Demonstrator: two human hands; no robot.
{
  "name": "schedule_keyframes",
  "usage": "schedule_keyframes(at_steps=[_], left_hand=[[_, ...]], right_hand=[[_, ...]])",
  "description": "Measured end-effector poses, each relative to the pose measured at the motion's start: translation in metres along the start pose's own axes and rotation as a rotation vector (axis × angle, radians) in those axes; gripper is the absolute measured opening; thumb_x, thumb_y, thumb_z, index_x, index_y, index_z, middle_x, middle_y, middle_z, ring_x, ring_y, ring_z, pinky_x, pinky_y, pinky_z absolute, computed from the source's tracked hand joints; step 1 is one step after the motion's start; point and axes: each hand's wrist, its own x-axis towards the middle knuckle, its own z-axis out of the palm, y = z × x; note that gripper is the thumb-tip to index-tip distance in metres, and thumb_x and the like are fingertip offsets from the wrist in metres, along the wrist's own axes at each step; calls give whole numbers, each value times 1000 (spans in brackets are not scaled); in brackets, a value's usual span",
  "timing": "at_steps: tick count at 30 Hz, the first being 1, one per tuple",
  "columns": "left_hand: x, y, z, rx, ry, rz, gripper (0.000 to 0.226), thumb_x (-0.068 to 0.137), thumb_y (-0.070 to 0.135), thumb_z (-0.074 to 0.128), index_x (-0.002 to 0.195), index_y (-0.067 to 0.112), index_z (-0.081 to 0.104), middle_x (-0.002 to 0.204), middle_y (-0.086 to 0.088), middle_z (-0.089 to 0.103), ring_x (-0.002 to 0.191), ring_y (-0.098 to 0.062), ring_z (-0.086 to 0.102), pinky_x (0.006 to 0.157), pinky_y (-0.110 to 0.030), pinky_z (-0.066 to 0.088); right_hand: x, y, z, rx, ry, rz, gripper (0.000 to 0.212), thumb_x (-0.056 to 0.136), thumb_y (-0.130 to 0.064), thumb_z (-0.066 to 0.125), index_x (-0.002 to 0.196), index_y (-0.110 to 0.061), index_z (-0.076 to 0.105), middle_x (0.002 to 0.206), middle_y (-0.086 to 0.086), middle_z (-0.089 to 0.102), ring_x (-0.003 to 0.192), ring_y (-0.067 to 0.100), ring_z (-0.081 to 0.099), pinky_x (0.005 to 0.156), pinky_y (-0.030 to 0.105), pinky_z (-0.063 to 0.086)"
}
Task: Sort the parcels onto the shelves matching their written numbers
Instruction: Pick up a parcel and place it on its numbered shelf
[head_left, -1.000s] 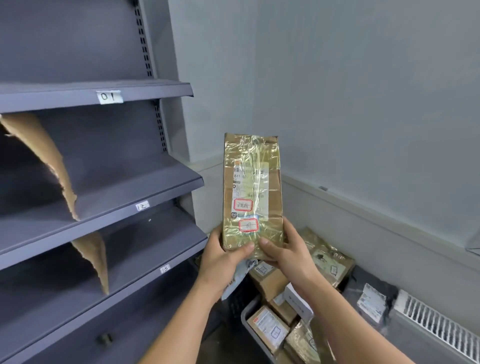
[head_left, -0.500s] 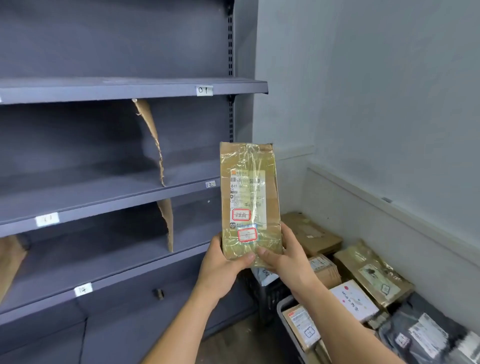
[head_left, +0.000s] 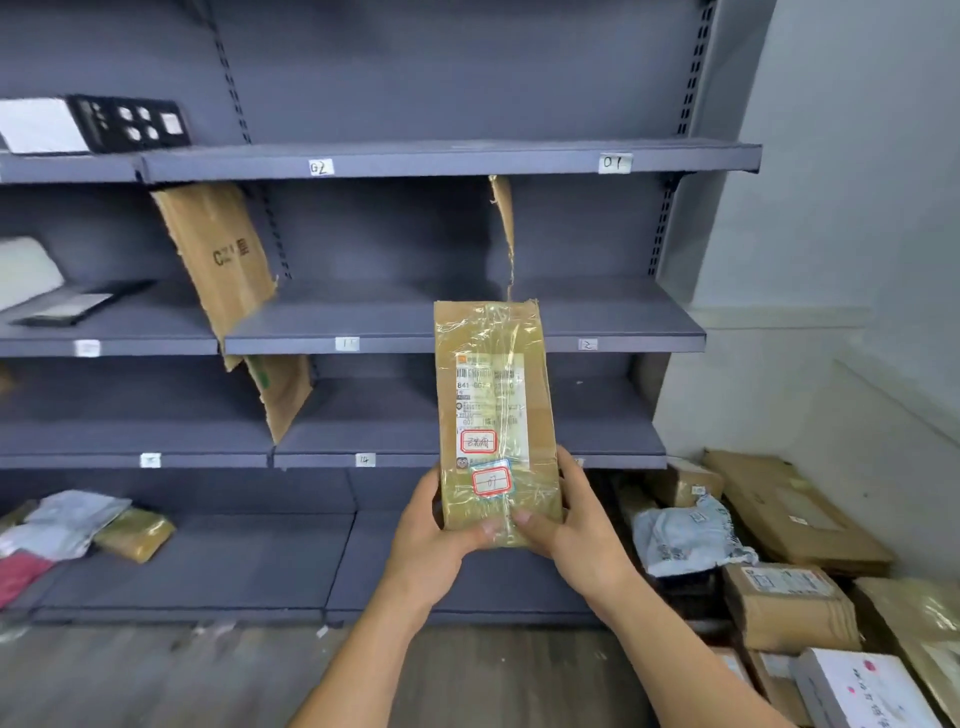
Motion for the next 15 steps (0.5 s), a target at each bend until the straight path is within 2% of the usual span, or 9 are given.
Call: schedule_keyframes(at_steps=[7,11,15], left_hand=[[-21,-7,-89,-10,212,-9,63,79,-6,75,125,32,56,106,19,73,98,1,67,89,-30,56],[-22,-11,-151,-21,292,11,66,78,-7,75,126,33,55,108,18,72,100,1,67,86,-27,55],[-19,-17,-215,-25,369,6,69,77,-5,76,133,28,54,112,16,72,103,0,66,95,-34,54]], right_hand=[[23,-6,92,-13,-211,-4,60,91,3,66,133,-35,48,121,-7,70,114,15,67,97,47,55],[40,-10,156,-19,-297,-19,62,91,3,65,133,-40,47,120,-9,70,113,13,66,97,47,55],[57,-16,223,-29,-361,-29,62,91,5,64,129,-41,48,116,-12,71,110,10,68,98,45,55]])
